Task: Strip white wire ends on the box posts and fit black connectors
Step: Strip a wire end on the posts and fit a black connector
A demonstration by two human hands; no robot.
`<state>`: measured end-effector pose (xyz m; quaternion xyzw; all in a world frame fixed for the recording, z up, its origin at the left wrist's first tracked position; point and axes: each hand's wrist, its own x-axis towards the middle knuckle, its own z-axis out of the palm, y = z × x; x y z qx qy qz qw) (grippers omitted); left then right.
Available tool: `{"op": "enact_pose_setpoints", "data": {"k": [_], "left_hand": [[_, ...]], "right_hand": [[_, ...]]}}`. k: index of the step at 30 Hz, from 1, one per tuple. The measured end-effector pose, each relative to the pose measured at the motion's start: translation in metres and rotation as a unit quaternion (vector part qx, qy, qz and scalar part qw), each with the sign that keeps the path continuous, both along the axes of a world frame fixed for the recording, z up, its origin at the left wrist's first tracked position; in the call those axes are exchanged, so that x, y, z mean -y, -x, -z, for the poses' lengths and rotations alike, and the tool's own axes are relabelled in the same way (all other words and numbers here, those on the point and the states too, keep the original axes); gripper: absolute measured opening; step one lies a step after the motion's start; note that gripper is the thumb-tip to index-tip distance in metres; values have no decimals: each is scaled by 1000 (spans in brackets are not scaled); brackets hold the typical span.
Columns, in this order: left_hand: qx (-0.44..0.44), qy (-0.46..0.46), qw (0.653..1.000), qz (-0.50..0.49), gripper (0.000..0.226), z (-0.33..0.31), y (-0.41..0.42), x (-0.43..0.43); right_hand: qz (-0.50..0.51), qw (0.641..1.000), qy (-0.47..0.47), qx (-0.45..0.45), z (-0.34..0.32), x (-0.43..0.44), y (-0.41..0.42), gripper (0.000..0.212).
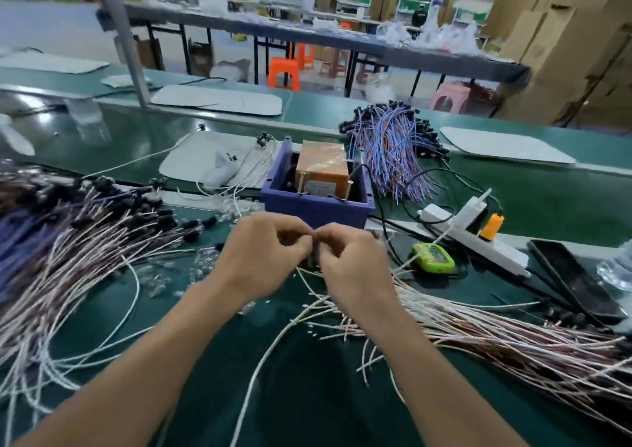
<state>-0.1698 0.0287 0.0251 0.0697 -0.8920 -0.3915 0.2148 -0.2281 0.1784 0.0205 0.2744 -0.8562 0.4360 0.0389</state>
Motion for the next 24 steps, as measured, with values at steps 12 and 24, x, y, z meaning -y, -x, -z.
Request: {"op": "enact_pose_setpoints", "data": {"k": [12, 24], "left_hand": [[105, 94, 925, -354, 23, 26, -75, 135], [80, 66, 934, -341, 28, 61, -93, 183]], "right_hand": [[-168, 981, -54, 83, 21, 163, -31, 36], [-243, 928, -266, -95, 20, 232, -29, 34]]}}
